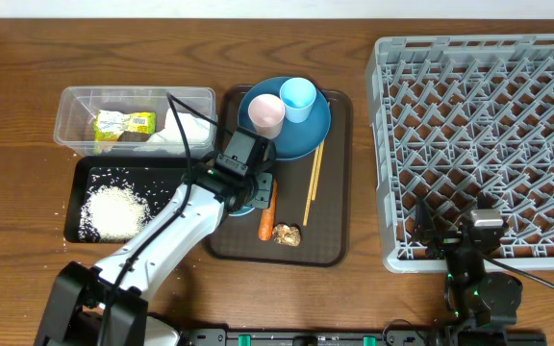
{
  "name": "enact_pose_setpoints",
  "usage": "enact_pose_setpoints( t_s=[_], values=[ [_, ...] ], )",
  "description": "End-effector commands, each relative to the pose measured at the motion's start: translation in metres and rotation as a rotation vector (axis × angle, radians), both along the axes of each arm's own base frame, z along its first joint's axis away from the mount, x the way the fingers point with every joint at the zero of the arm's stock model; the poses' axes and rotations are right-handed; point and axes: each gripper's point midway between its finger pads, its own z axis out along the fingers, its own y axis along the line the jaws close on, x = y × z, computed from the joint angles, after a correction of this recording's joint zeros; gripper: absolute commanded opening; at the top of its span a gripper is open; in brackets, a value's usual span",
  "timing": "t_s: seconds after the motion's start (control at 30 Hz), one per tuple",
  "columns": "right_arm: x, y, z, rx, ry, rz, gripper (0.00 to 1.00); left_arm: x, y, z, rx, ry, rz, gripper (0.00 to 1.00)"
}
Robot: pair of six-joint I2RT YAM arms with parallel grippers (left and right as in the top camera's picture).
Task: Sort waste into correct bins and load items into the dishwasher rack
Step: 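Carry the emptied bowl back to the brown tray with the left gripper, then set the bowl down and grasp the orange carrot with the left gripper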
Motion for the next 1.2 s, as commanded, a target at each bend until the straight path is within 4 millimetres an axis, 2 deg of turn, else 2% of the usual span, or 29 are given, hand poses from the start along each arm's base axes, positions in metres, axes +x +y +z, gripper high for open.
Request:
enact_pose_setpoints(
  t_s=[0.0,0.07,0.17,0.3,0.33,0.43,0.7,0.8,0.83,1.07,1.17],
  values=[
    [0.0,0.001,-0.001,-0.015,0.002,0.004,0.99,0.003,0.0,0.02,0.012,-0.039,-0.03,0.52],
    [0.0,0.001,-0.001,-0.015,0.002,0.004,0.99,-0.002,0.003,0.024,0.016,-0.032,-0.03,0.54],
    [0.0,0.001,-0.001,-0.015,0.002,0.004,0.99,-0.009,0.006,0.029,0.018,-0.026,-0.03,0.65],
    [0.0,0.001,-0.001,-0.015,0.002,0.004,0.99,-0.02,0.011,0.041,0.013,-0.024,-0.023,0.72],
    [0.0,0.001,-0.001,-0.015,0.002,0.004,0.99,-0.023,0.01,0.045,0.01,-0.029,-0.028,0.76],
    [0.0,0.001,-0.001,-0.015,0.002,0.004,0.99,-0.029,0.003,0.056,-0.014,-0.053,-0.056,0.99],
    [0.0,0.001,-0.001,-0.015,0.002,0.004,0.99,-0.032,-0.009,0.066,-0.066,-0.079,-0.091,1.0],
    [0.0,0.001,-0.001,-0.015,0.002,0.004,0.99,-0.036,-0.012,0.065,-0.095,-0.049,-0.055,0.73],
    [0.0,0.001,-0.001,-0.015,0.002,0.004,0.99,-0.038,-0.012,0.064,-0.098,-0.037,-0.041,0.7],
    [0.0,0.001,-0.001,-0.015,0.002,0.004,0.99,-0.058,-0.029,0.05,-0.074,0.033,-0.056,0.67],
    [0.0,0.001,-0.001,-0.015,0.002,0.004,0.99,-0.061,-0.032,0.035,-0.029,0.064,-0.042,0.67]
  ],
)
